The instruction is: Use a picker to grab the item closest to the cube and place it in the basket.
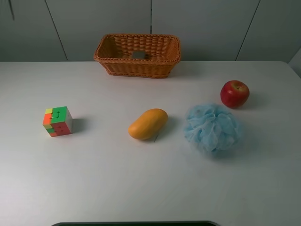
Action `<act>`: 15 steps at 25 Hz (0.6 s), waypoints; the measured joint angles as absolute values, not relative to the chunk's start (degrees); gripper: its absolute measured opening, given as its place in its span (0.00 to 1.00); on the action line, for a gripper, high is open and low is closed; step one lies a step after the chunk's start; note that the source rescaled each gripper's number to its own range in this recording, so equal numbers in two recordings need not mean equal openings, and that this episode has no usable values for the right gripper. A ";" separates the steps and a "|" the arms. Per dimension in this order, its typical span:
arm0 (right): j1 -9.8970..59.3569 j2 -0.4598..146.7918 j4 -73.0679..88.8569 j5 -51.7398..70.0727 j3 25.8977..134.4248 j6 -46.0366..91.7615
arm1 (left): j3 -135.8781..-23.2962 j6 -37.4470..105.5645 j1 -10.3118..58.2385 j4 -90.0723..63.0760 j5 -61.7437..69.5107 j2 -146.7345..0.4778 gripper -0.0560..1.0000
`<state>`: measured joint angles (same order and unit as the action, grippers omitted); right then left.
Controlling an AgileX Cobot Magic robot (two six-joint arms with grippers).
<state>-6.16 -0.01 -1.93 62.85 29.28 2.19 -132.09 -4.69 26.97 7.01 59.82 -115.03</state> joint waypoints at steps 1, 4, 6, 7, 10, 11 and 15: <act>-6.16 -0.01 -1.93 62.85 29.28 2.19 | -132.09 -4.56 27.19 8.73 62.07 -111.84 0.90; -6.16 -0.01 -1.93 62.85 29.28 2.19 | -132.30 -4.96 28.80 19.12 67.64 -101.45 0.90; -6.16 -0.01 -1.93 62.85 29.28 2.19 | -132.17 -5.15 29.92 25.40 68.70 -94.95 0.90; -6.16 -0.01 -1.93 62.85 29.28 2.19 | -131.86 -5.32 30.35 27.36 68.83 -91.77 0.90; -6.16 -0.01 -1.93 62.85 29.28 2.19 | -128.63 -7.21 30.46 31.58 69.12 -82.90 0.90; -6.16 -0.01 -1.93 62.85 29.28 2.19 | -126.88 -8.41 30.46 33.13 69.39 -80.38 0.90; -6.16 -0.01 -1.93 62.85 29.28 2.19 | -116.72 -13.33 30.46 38.51 69.76 -69.47 0.90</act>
